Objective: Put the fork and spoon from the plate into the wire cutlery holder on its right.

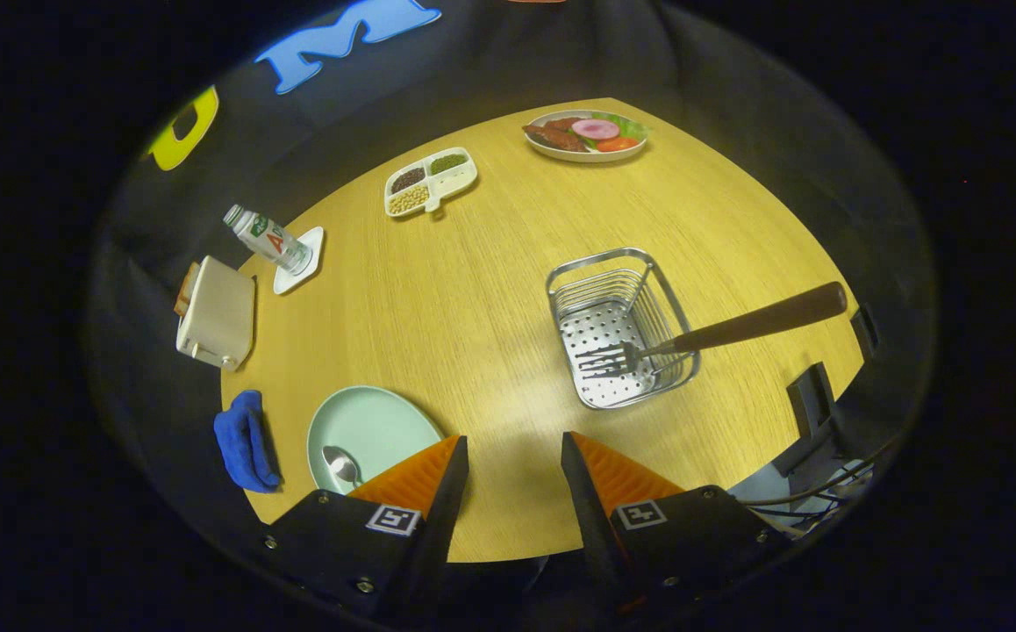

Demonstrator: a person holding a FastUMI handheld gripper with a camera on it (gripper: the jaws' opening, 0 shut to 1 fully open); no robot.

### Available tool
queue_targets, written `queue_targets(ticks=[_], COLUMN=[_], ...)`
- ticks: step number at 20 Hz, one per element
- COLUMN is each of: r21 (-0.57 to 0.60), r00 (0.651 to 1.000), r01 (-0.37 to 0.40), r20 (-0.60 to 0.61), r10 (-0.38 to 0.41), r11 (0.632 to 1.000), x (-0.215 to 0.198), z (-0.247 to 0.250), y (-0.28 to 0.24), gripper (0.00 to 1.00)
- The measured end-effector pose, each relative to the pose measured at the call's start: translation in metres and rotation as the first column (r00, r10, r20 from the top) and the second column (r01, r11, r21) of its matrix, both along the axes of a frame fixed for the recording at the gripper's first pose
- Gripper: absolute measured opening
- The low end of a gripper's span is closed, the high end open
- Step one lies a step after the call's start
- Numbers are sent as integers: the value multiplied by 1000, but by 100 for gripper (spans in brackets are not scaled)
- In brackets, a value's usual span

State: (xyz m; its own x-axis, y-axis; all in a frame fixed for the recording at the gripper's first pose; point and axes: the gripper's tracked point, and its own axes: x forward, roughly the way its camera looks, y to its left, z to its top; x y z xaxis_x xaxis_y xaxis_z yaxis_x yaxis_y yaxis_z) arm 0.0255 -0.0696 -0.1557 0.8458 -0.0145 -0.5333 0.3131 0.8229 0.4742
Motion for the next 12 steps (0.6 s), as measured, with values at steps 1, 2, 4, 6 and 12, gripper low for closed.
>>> queue_targets(ticks=[1, 2, 4, 6, 12], r21=[-5, -11, -25, -37, -58], r00=[1000, 999, 998, 996, 987], r01=[-18, -34, -63, -89, -160], r20=[-3, -3, -7, -11, -29], r10=[18, 34, 62, 88, 159], r11=[1000, 999, 998, 995, 985], x=[5, 7, 14, 19, 30], z=[1, 3, 5, 7, 7], y=[7, 13, 23, 34, 61], gripper=[66, 66, 66, 66, 66])
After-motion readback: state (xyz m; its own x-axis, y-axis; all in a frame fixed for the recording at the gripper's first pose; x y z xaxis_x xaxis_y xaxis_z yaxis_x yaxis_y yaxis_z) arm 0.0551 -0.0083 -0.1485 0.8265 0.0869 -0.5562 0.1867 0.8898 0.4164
